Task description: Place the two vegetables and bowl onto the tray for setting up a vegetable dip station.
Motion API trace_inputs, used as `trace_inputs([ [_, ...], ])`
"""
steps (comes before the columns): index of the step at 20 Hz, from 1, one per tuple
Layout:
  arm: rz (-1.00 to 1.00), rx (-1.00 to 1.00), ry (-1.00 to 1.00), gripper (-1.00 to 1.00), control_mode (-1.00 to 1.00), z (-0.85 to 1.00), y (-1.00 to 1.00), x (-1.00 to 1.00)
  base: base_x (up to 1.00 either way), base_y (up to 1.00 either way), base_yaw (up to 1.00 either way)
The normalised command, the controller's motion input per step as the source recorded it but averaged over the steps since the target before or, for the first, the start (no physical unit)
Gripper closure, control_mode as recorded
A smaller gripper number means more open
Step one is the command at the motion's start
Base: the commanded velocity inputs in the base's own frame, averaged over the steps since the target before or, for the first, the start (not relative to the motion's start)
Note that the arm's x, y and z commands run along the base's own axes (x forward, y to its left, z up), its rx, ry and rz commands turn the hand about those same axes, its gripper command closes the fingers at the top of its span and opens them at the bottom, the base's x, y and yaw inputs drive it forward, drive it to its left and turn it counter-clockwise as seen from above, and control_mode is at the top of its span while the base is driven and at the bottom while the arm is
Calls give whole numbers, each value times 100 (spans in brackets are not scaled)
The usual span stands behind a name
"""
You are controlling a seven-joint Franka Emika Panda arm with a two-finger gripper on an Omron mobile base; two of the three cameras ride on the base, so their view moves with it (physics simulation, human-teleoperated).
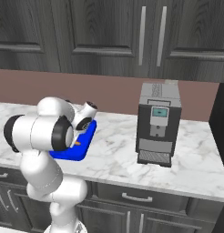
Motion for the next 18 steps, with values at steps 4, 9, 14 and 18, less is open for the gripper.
trace_inputs([
  [4, 4, 2, -1, 100, -100, -12, 0, 12, 0, 0, 0],
  [9, 4, 0, -3, 100, -100, -7, 0, 9, 0, 0, 0],
  [14, 2, 1, -2, 100, -100, -3, 0, 3, 0, 0, 0],
  [18, 1, 1, -1, -100, -100, -3, 1, 0, 0, 0, 0],
])
